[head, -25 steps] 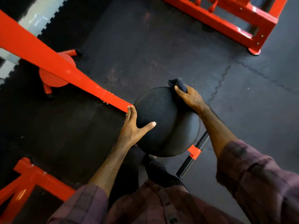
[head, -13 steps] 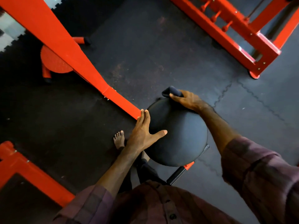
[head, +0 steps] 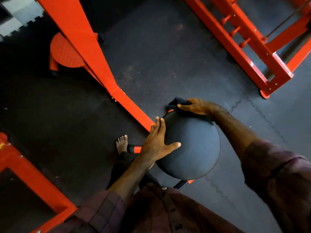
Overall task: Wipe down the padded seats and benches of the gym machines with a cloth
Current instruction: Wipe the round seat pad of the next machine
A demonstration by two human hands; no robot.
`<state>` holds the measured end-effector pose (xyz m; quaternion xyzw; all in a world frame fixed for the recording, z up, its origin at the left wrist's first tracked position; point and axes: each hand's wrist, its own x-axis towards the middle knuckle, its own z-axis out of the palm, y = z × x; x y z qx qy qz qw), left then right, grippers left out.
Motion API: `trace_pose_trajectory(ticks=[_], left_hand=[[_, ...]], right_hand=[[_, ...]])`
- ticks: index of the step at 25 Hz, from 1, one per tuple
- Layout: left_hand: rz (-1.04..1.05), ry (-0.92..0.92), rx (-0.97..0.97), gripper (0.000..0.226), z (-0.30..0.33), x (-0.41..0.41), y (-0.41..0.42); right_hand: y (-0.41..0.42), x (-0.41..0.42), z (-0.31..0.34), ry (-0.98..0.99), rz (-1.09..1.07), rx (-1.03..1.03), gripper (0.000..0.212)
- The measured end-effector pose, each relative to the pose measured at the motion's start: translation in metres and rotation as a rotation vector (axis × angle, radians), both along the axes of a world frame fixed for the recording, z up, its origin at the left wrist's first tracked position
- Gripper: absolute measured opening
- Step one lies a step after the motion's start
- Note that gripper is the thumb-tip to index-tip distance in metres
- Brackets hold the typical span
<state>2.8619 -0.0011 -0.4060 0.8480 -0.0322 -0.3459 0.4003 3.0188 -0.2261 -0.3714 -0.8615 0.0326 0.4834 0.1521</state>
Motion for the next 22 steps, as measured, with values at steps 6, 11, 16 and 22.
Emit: trace_pose_trajectory(ticks=[6, 11, 16, 22], left_hand=[[0.003, 0.065, -0.039, 0.129, 0.003, 0.009, -0.002], [0.108, 0.080, -0.217, 0.114, -0.003, 0.004, 0.013], [0.635, 0.086, -0.533, 0.076, -0.023, 0.007, 0.056], [0.357, -0.034, -0.425, 0.054, 0.001, 0.081, 0.078]], right_hand=[[0.067, -0.011, -0.014, -0.065, 0.317, -0.134, 0.066], [0.047, 0.014, -0.010, -0.008, 0.165, -0.188, 0.070], [0.122, -0.047, -0.014, -0.134, 0.632, -0.299, 0.059], [0.179, -0.108, -0.019, -0.158, 0.477, -0.317, 0.062]])
